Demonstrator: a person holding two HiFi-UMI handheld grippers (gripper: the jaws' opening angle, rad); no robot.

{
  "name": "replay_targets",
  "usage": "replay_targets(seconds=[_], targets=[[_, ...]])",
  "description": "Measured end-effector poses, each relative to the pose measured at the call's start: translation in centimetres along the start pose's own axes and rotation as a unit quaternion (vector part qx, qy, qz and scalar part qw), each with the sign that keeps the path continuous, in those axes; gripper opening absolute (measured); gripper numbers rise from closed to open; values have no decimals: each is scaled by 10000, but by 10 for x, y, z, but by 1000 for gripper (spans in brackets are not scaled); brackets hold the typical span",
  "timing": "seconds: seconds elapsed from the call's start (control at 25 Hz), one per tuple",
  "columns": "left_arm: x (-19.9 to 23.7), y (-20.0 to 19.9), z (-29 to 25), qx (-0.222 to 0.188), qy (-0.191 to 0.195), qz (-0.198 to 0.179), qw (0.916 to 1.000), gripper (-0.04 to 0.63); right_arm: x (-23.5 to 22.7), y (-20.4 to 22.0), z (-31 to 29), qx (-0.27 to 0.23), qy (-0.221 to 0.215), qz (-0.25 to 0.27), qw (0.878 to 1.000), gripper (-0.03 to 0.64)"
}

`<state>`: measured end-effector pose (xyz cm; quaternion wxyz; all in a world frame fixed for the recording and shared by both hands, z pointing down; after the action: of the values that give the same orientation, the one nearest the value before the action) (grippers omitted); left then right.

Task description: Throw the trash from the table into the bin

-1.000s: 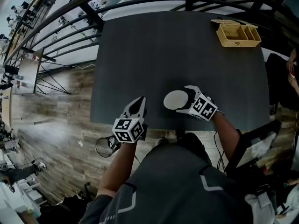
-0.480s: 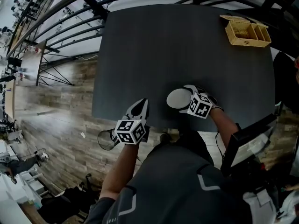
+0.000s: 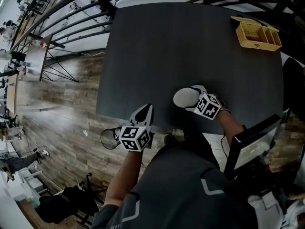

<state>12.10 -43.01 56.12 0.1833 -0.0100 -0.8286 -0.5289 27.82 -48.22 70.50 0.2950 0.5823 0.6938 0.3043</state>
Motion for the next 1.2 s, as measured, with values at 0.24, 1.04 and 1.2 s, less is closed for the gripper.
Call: replay_targets(seconds=[0.24,1.04,1.2], targets=[[7,-2,26,-232,-219,137,9994,23,5,-17,1,-331,145,-253,9990,453],[104,-33,295,-1757,-2257,-217,9580,12,141,-271,-36,-1756,-214,71,9842,453],[126,-41,356,-2162,-2608,84,9408,12,190,-330,-49,-2053,-470,135,9775,453]])
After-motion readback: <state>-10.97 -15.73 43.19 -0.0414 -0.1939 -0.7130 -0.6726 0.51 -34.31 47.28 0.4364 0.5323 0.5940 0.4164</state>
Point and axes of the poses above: the fingertips, and each gripper's own axes: z backward along the fingers, x to its left, y out of its underside, the point moved 1 cm from there along z, backward along the fingers, and after that the axes turned 9 degrees about -x, right-handed, at the moved point
